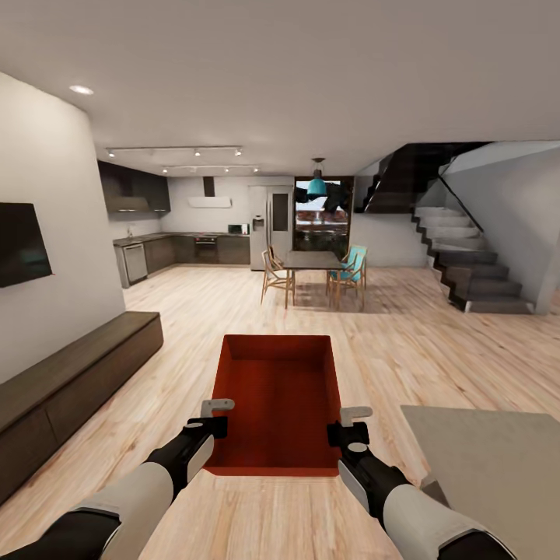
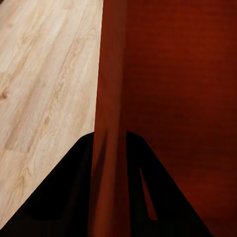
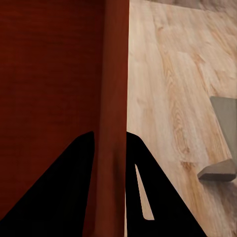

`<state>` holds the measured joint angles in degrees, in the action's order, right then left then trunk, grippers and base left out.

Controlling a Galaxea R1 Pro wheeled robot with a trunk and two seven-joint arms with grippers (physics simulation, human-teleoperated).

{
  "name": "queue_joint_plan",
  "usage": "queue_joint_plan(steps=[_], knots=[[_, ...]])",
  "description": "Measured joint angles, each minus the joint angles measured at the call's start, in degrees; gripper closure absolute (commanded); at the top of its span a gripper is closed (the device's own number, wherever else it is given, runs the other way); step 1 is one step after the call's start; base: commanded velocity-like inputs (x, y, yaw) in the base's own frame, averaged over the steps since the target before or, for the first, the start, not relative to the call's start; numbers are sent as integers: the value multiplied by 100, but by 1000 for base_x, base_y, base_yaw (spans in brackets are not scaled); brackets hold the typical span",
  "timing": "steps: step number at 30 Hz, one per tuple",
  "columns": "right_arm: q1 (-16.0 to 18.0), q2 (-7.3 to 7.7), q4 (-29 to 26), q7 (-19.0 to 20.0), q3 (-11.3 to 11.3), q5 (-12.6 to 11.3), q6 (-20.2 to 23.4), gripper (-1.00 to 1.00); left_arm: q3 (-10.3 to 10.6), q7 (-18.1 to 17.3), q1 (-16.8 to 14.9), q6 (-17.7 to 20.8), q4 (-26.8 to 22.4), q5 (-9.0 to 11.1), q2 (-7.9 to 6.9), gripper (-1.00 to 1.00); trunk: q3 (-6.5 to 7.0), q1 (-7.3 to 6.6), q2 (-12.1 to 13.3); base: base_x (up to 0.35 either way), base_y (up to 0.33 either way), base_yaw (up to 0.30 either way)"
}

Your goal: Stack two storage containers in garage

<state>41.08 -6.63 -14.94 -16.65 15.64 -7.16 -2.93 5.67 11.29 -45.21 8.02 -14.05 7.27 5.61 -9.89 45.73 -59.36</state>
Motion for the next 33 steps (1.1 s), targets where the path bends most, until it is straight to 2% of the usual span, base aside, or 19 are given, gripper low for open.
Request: queue_joint_plan(steps=[33], knots=[[-2, -2, 0, 2, -9, 1, 9, 100, 7, 1, 0, 16, -4, 1, -2, 100, 0, 0, 0, 321, 0, 0]])
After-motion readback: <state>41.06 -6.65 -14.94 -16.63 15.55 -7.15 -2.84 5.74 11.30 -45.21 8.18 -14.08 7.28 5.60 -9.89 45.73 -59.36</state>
